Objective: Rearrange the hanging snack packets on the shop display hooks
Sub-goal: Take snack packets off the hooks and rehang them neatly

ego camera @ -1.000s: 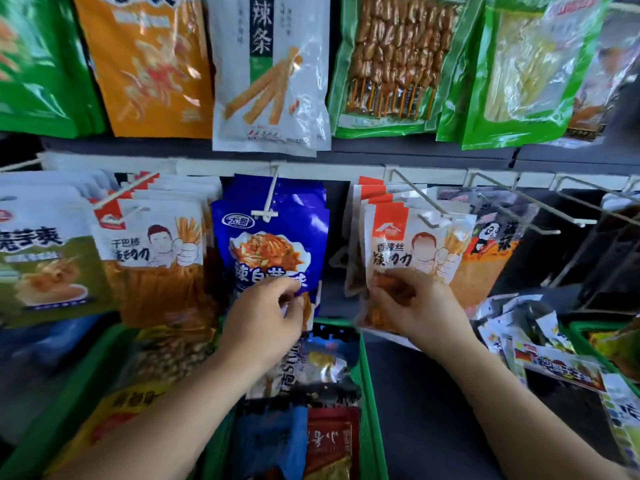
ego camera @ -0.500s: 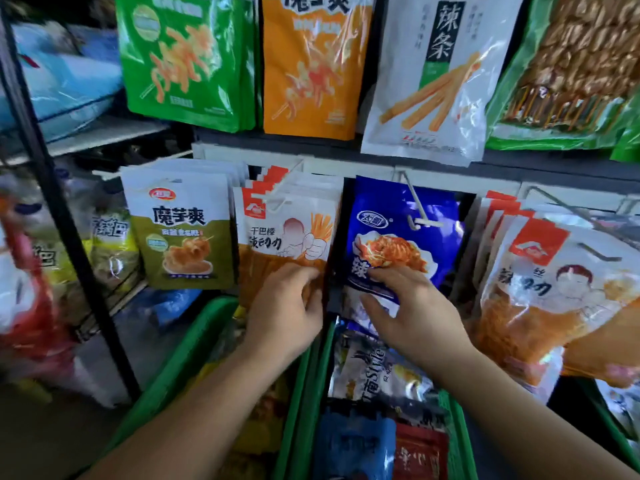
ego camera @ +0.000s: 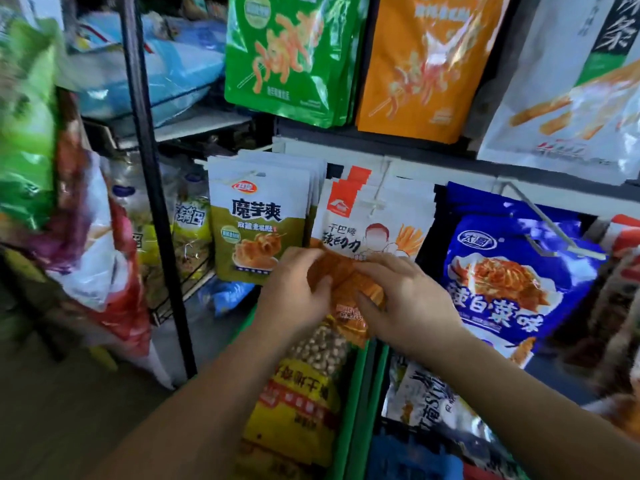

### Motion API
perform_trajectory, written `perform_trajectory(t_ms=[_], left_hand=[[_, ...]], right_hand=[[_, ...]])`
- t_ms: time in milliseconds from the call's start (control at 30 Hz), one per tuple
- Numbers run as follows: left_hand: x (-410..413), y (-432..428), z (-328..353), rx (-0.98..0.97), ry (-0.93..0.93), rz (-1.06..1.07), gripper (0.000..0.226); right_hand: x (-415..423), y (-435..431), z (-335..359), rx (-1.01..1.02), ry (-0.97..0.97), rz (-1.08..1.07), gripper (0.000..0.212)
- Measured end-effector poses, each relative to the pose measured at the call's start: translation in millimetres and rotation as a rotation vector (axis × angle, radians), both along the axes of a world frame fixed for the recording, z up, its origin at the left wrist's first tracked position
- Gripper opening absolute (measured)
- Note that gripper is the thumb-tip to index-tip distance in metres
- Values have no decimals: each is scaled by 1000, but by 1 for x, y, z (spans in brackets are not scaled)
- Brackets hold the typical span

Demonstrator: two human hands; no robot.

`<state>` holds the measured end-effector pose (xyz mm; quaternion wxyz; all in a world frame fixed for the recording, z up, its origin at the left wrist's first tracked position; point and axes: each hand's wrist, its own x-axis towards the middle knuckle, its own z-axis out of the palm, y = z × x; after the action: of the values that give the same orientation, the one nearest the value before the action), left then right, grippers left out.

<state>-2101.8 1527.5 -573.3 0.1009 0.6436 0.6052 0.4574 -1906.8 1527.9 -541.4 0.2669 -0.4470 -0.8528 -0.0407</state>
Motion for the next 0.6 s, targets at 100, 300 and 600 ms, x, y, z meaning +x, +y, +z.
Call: perform_trajectory(t_ms=[100, 300, 600], left_hand=[[-21, 13, 0, -100, -21, 101, 66], [-20, 12, -3, -128, -6, 122, 67], [51, -27, 22, 112, 24, -114, 35]], right_hand=[[-9, 7, -2, -36, 11, -8, 52], [0, -9, 3, -67, 137, -7, 47], [84, -44, 8, -30, -54, -516, 40]])
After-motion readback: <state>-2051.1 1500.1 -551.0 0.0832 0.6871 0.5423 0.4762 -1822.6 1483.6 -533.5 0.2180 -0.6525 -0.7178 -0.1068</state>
